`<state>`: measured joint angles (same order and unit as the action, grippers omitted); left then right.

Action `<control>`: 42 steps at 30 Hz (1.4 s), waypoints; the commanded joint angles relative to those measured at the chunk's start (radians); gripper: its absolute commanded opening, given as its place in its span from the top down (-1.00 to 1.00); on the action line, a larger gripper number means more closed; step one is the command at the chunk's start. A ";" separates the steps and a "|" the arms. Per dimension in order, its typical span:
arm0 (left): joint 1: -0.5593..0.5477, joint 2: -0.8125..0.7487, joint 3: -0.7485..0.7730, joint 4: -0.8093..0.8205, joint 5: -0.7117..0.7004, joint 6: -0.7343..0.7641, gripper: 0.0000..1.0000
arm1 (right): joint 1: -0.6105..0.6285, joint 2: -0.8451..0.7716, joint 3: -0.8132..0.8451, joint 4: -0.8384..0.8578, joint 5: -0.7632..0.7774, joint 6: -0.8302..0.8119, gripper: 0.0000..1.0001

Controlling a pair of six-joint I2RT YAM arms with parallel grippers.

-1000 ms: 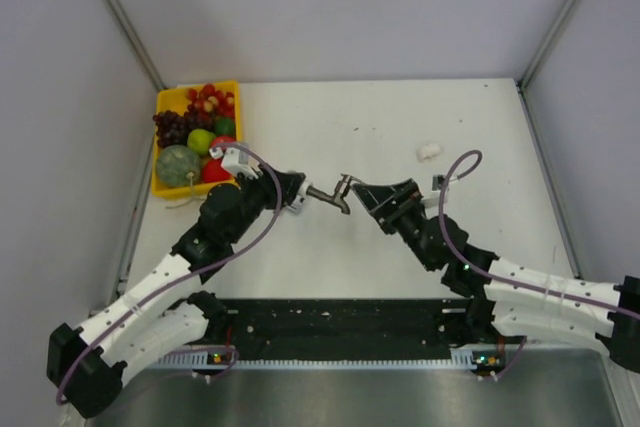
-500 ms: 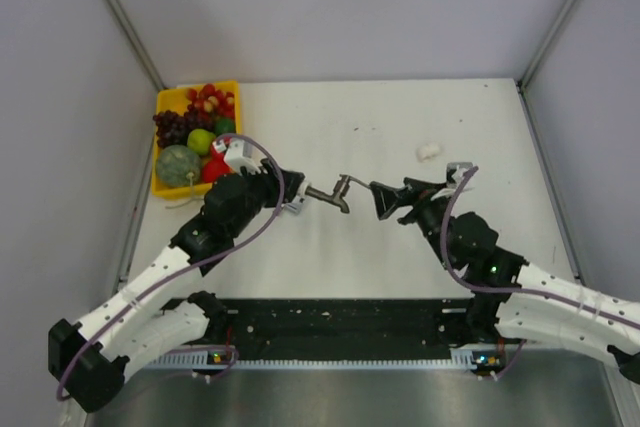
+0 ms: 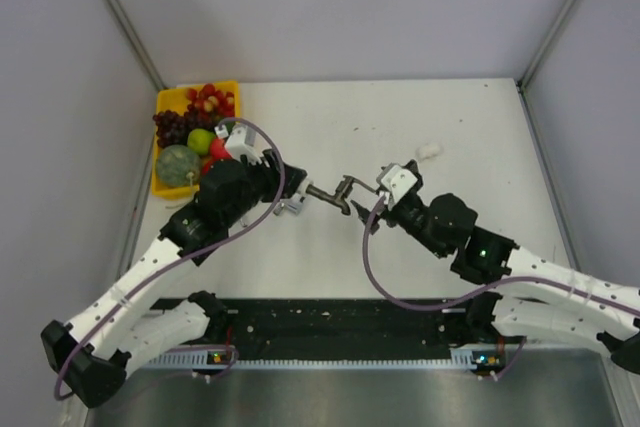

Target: Install the water faucets

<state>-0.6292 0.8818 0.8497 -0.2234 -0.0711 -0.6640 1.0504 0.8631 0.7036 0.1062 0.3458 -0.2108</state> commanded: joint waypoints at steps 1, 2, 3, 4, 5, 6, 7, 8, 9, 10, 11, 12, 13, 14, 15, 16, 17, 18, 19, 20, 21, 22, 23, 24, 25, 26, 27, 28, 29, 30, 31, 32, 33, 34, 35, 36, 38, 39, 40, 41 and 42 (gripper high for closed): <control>0.000 0.017 0.092 -0.050 0.028 0.009 1.00 | -0.007 -0.113 0.042 -0.071 -0.189 -0.306 -0.87; 0.002 0.023 0.098 -0.057 0.033 0.009 1.00 | -0.007 -0.124 0.040 -0.094 -0.235 -0.356 -0.86; 0.000 0.028 0.103 -0.060 0.043 0.010 1.00 | -0.009 -0.127 0.042 -0.105 -0.272 -0.393 -0.86; 0.002 0.034 0.109 -0.063 0.050 0.010 1.00 | -0.006 -0.122 0.045 -0.147 -0.290 -0.404 -0.87; 0.002 0.040 0.114 -0.068 0.056 0.006 1.00 | -0.009 -0.113 0.051 -0.173 -0.315 -0.423 -0.87; 0.002 0.043 0.121 -0.071 0.063 0.006 1.00 | -0.007 -0.101 0.053 -0.186 -0.339 -0.447 -0.87; 0.002 0.051 0.126 -0.073 0.067 0.001 1.00 | -0.007 -0.092 0.051 -0.186 -0.393 -0.466 -0.87; 0.000 0.057 0.132 -0.073 0.101 -0.005 1.00 | -0.007 -0.075 0.051 -0.177 -0.413 -0.473 -0.87; 0.002 0.062 0.140 -0.073 0.114 -0.008 1.00 | -0.007 -0.058 0.050 -0.163 -0.427 -0.478 -0.87; 0.000 0.066 0.146 -0.073 0.129 -0.016 1.00 | -0.007 -0.038 0.050 -0.154 -0.435 -0.486 -0.87; 0.000 0.071 0.152 -0.073 0.140 -0.019 1.00 | -0.007 -0.020 0.053 -0.149 -0.441 -0.493 -0.87; 0.000 0.074 0.157 -0.073 0.146 -0.022 1.00 | -0.006 -0.004 0.056 -0.142 -0.445 -0.501 -0.87; 0.002 0.075 0.160 -0.073 0.152 -0.025 1.00 | -0.006 0.013 0.057 -0.134 -0.449 -0.506 -0.87; 0.002 0.075 0.163 -0.074 0.152 -0.025 1.00 | -0.006 0.028 0.060 -0.128 -0.455 -0.512 -0.87; 0.002 0.075 0.164 -0.073 0.155 -0.029 1.00 | -0.006 0.040 0.060 -0.119 -0.459 -0.512 -0.87; 0.002 0.075 0.164 -0.073 0.159 -0.034 1.00 | -0.006 0.056 0.065 -0.115 -0.465 -0.516 -0.87; 0.002 0.075 0.166 -0.071 0.159 -0.034 1.00 | -0.006 0.066 0.071 -0.122 -0.470 -0.519 -0.87; 0.000 0.077 0.166 -0.073 0.157 -0.034 1.00 | -0.006 0.082 0.079 -0.134 -0.469 -0.522 -0.86; 0.002 0.077 0.167 -0.074 0.156 -0.031 1.00 | -0.006 0.088 0.082 -0.148 -0.465 -0.526 -0.86; 0.000 0.078 0.170 -0.080 0.152 -0.025 1.00 | -0.006 0.083 0.079 -0.157 -0.461 -0.529 -0.86; 0.002 0.078 0.176 -0.089 0.142 -0.016 1.00 | -0.004 0.076 0.070 -0.158 -0.450 -0.529 -0.86; 0.002 0.078 0.184 -0.103 0.131 -0.003 1.00 | -0.004 0.059 0.057 -0.158 -0.443 -0.529 -0.86; 0.002 0.080 0.192 -0.122 0.111 0.012 1.00 | -0.006 0.036 0.048 -0.157 -0.436 -0.524 -0.86; 0.002 0.082 0.198 -0.138 0.090 0.027 1.00 | -0.004 0.012 0.039 -0.157 -0.433 -0.518 -0.86; 0.002 0.083 0.203 -0.149 0.080 0.040 1.00 | -0.006 -0.010 0.031 -0.157 -0.432 -0.510 -0.86; 0.000 0.083 0.204 -0.155 0.036 0.052 1.00 | -0.006 -0.034 0.024 -0.154 -0.432 -0.503 -0.86; 0.002 0.085 0.204 -0.160 0.028 0.059 1.00 | -0.006 -0.051 0.020 -0.155 -0.432 -0.498 -0.86; 0.002 0.088 0.203 -0.160 0.024 0.067 1.00 | -0.004 -0.065 0.019 -0.160 -0.429 -0.493 -0.85; 0.002 0.092 0.206 -0.163 0.025 0.073 1.00 | -0.006 -0.078 0.019 -0.174 -0.423 -0.492 -0.84; 0.005 0.100 0.210 -0.163 0.033 0.075 1.00 | -0.004 -0.084 0.016 -0.186 -0.421 -0.504 -0.83; 0.006 0.108 0.216 -0.168 0.046 0.076 1.00 | -0.004 -0.088 0.007 -0.194 -0.422 -0.531 -0.81; 0.008 0.115 0.224 -0.169 0.066 0.078 1.00 | -0.004 -0.091 -0.004 -0.192 -0.419 -0.548 -0.81; 0.011 0.124 0.227 -0.171 0.098 0.075 1.00 | -0.003 -0.090 -0.013 -0.186 -0.416 -0.558 -0.82; 0.016 0.135 0.241 -0.177 0.115 0.073 1.00 | -0.004 -0.084 -0.021 -0.180 -0.415 -0.565 -0.82; 0.019 0.147 0.256 -0.186 0.134 0.073 1.00 | -0.001 -0.078 -0.024 -0.172 -0.419 -0.575 -0.83; 0.023 0.163 0.271 -0.197 0.152 0.073 1.00 | 0.002 -0.066 -0.026 -0.168 -0.418 -0.579 -0.86; 0.039 0.192 0.301 -0.220 0.194 0.075 1.00 | 0.005 -0.046 -0.026 -0.163 -0.410 -0.590 -0.88; 0.051 0.206 0.316 -0.229 0.214 0.076 1.00 | 0.005 -0.035 -0.026 -0.160 -0.401 -0.596 -0.89; 0.059 0.219 0.330 -0.243 0.234 0.078 1.00 | 0.007 -0.030 -0.029 -0.155 -0.390 -0.601 -0.89; 0.066 0.232 0.344 -0.255 0.252 0.079 1.00 | 0.008 -0.027 -0.032 -0.148 -0.381 -0.605 -0.89; 0.071 0.238 0.351 -0.258 0.266 0.084 1.00 | 0.010 -0.024 -0.033 -0.137 -0.375 -0.610 -0.88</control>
<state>-0.5846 1.1042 1.1156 -0.5049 0.0940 -0.5793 1.0515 0.8307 0.6727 -0.0765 -0.0593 -0.7853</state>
